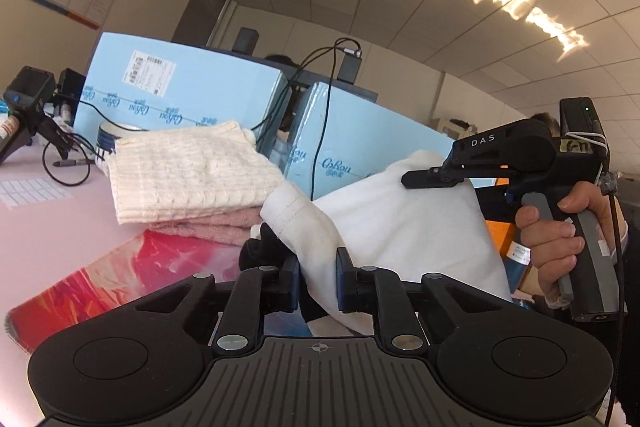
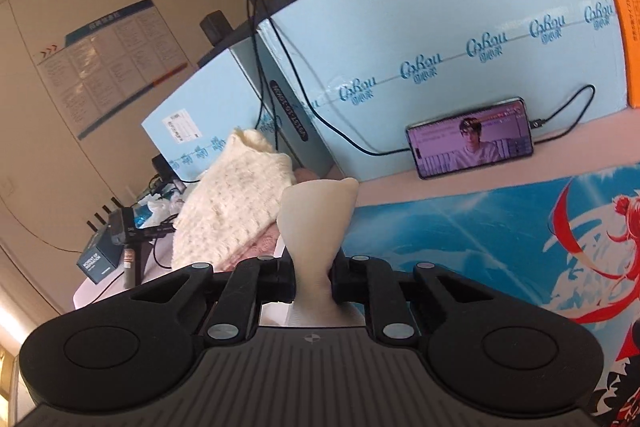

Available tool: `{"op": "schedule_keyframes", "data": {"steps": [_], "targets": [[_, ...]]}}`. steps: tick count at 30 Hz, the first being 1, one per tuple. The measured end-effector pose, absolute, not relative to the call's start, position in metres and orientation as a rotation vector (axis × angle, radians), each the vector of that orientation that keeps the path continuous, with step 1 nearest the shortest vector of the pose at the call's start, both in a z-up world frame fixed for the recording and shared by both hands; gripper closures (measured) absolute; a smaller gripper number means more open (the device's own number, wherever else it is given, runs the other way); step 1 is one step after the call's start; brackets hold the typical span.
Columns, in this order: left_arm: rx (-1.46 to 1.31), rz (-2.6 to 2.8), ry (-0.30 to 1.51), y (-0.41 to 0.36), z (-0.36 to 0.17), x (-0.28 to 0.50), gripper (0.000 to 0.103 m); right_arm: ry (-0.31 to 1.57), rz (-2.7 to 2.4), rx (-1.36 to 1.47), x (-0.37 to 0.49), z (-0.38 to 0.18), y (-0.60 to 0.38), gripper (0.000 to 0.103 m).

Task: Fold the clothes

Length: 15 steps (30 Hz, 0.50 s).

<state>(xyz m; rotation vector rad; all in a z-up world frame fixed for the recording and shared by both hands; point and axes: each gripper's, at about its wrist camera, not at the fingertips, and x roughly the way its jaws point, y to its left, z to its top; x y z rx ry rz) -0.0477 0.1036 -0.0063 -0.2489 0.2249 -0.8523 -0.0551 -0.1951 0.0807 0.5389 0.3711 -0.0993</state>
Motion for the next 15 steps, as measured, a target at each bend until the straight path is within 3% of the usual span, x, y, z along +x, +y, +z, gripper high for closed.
{"op": "schedule_keyframes", "data": {"steps": [15], "targets": [[-0.255,-0.592,-0.083,0.143,0.033,0.014,0.088,0.234,0.086,0.306,0.051,0.164,-0.107,0.09]]}}
